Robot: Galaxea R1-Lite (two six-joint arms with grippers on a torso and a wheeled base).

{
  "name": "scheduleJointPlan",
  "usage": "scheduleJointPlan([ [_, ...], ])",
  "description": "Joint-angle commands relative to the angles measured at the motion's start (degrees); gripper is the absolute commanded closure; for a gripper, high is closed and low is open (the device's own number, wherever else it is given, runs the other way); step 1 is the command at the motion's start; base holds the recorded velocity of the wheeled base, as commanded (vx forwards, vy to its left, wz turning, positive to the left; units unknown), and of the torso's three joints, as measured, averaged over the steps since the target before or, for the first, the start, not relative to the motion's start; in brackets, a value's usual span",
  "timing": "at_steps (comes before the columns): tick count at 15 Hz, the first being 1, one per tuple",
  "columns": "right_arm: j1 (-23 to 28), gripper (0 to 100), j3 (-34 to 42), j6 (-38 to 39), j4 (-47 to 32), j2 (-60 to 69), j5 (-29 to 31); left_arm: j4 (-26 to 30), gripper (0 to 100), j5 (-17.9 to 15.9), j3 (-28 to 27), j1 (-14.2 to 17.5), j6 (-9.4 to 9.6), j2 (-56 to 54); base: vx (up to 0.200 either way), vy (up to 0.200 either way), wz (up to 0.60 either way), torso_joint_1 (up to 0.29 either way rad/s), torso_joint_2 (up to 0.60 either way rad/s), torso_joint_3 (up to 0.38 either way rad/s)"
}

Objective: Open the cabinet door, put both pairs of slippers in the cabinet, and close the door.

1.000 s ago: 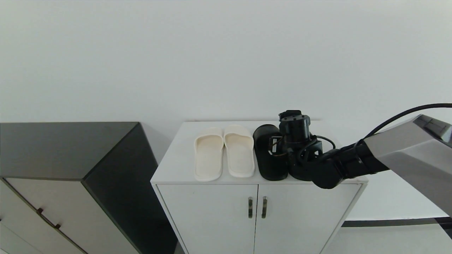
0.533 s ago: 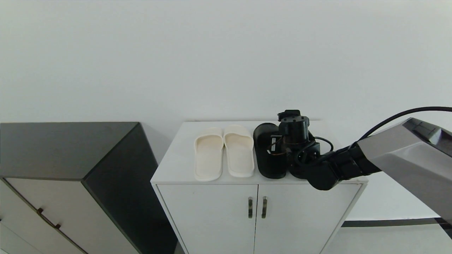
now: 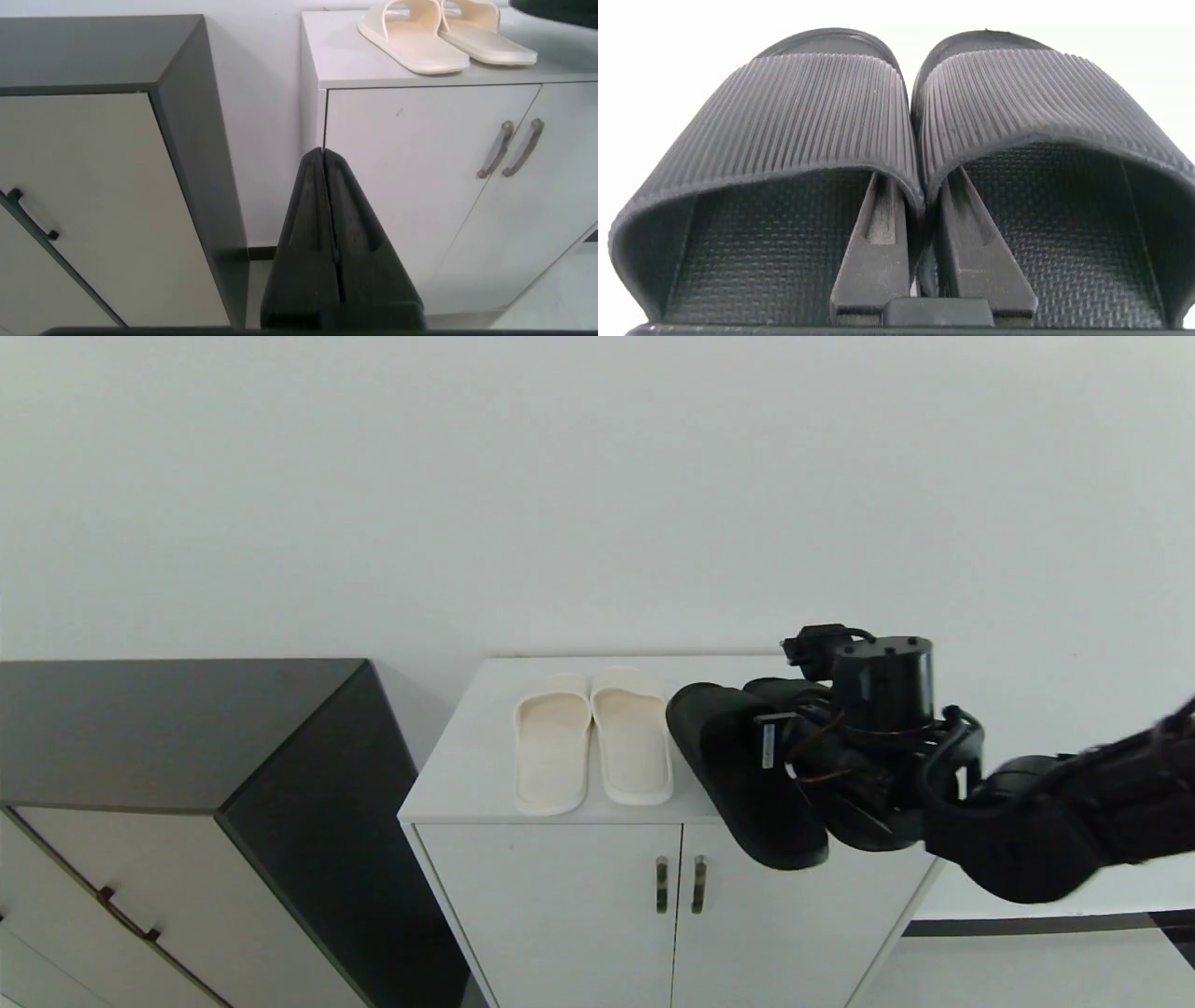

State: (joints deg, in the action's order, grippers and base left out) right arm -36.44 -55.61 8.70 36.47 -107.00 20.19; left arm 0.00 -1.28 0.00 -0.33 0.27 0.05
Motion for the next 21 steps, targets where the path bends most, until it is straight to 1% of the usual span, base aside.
scheduleJointPlan([
  [1, -2.3, 100, 13.1, -0.4, -1.7, 17.3, -13.9, 0.0, 100, 0.0, 0.0, 0.0, 0.00, 0.0, 0.000, 0.000, 0.00, 0.000, 0.00, 0.000],
  [2, -4.0, 100, 15.0, -0.4, -3.2, 19.5, -18.4, 0.0, 100, 0.0, 0.0, 0.0, 0.00, 0.0, 0.000, 0.000, 0.00, 0.000, 0.00, 0.000],
  [3, -5.3, 100, 16.4, -0.4, -4.4, 21.0, -20.9, 0.0, 100, 0.0, 0.0, 0.0, 0.00, 0.0, 0.000, 0.000, 0.00, 0.000, 0.00, 0.000],
  [5, -7.7, 100, 16.9, -0.4, -4.6, 21.7, -21.2, 0.0, 100, 0.0, 0.0, 0.0, 0.00, 0.0, 0.000, 0.000, 0.00, 0.000, 0.00, 0.000],
  [7, -8.2, 100, 18.3, -1.2, -4.4, 21.7, -21.2, 0.0, 100, 0.0, 0.0, 0.0, 0.00, 0.0, 0.000, 0.000, 0.00, 0.000, 0.00, 0.000],
  [12, -7.9, 100, 19.4, -2.1, -4.2, 21.6, -21.3, 0.0, 100, 0.0, 0.0, 0.0, -0.09, 0.0, -0.200, 0.000, 0.00, 0.008, 0.00, 0.002],
  [14, -7.8, 100, 20.5, -4.4, -4.2, 21.5, -21.0, 0.0, 100, 0.0, 0.0, 0.0, -0.09, 0.0, -0.200, 0.000, 0.00, -0.007, 0.00, 0.002],
  [15, -7.7, 100, 21.0, -5.4, -4.1, 21.6, -21.1, 0.0, 100, 0.0, 0.0, 0.0, -0.09, 0.0, 0.000, 0.000, 0.00, 0.000, 0.00, 0.000],
  [21, -7.3, 100, 21.6, -5.4, -4.1, 21.7, -21.3, 0.0, 100, 0.0, 0.0, 0.1, -0.18, 0.0, 0.000, 0.000, 0.00, 0.000, 0.00, 0.000],
])
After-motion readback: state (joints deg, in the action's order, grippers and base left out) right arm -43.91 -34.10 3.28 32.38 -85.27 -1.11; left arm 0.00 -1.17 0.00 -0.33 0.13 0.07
